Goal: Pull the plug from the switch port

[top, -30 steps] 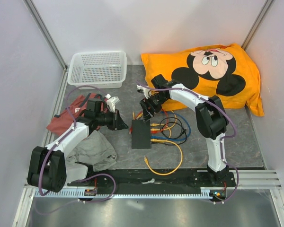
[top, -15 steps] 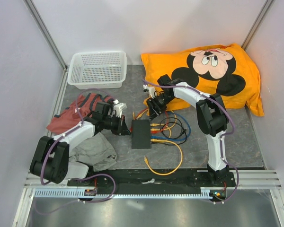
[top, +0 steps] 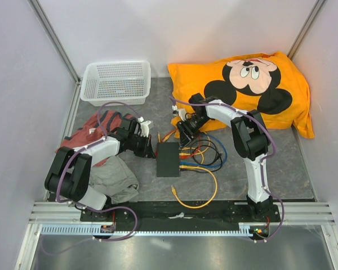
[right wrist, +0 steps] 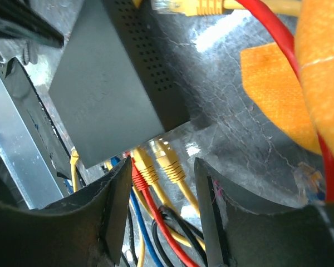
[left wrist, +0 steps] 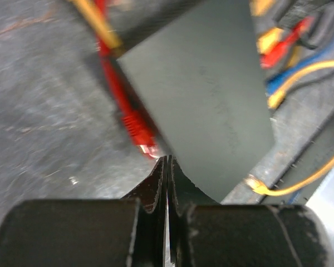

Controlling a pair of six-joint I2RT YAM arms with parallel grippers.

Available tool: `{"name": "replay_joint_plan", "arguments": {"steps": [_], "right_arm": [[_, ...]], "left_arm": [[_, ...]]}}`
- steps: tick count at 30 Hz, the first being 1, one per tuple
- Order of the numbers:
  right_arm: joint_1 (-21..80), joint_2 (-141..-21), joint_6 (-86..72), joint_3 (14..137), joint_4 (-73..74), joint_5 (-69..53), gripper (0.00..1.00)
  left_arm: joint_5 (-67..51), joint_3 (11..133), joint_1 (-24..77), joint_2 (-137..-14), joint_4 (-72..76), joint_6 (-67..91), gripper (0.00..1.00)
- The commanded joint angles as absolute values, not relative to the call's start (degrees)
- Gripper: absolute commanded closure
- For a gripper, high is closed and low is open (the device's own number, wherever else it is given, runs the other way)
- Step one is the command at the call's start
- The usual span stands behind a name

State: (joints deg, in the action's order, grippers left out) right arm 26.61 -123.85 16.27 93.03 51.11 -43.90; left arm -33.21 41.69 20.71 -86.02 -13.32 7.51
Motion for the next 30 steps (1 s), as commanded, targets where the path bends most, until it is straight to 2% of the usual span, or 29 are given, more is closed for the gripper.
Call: {"name": "replay_joint_plan", "arguments": {"steps": [1, 9, 13, 19, 30], "right_arm": [[26.19, -126.12, 15.65, 92.9, 50.45, -44.56, 0.44], [26.1, -127.35, 13.27, 94.22, 49.22, -44.47, 0.44], [26.1, -127.44, 13.53, 94.66, 49.31, -44.74, 0.44], [25.58, -126.3, 13.97, 94.57, 49.66, -44.82, 0.44], [23.91, -128.15, 13.8, 95.8, 50.1, -47.37, 0.44]], "left_arm": [[-25.23, 44.12, 21.01, -86.92, -15.03, 10.55, 0.98], [-25.4, 44.73, 21.45, -87.63, -15.29, 10.28, 0.98], [-25.84, 45.0, 22.67, -84.04, -14.5, 9.49, 0.98], [-36.47, 49.91, 27.05, -81.29, -13.45, 7.3, 0.98], [-26.55, 51.86, 29.88, -93.5, -12.13, 10.64, 0.98]]}}
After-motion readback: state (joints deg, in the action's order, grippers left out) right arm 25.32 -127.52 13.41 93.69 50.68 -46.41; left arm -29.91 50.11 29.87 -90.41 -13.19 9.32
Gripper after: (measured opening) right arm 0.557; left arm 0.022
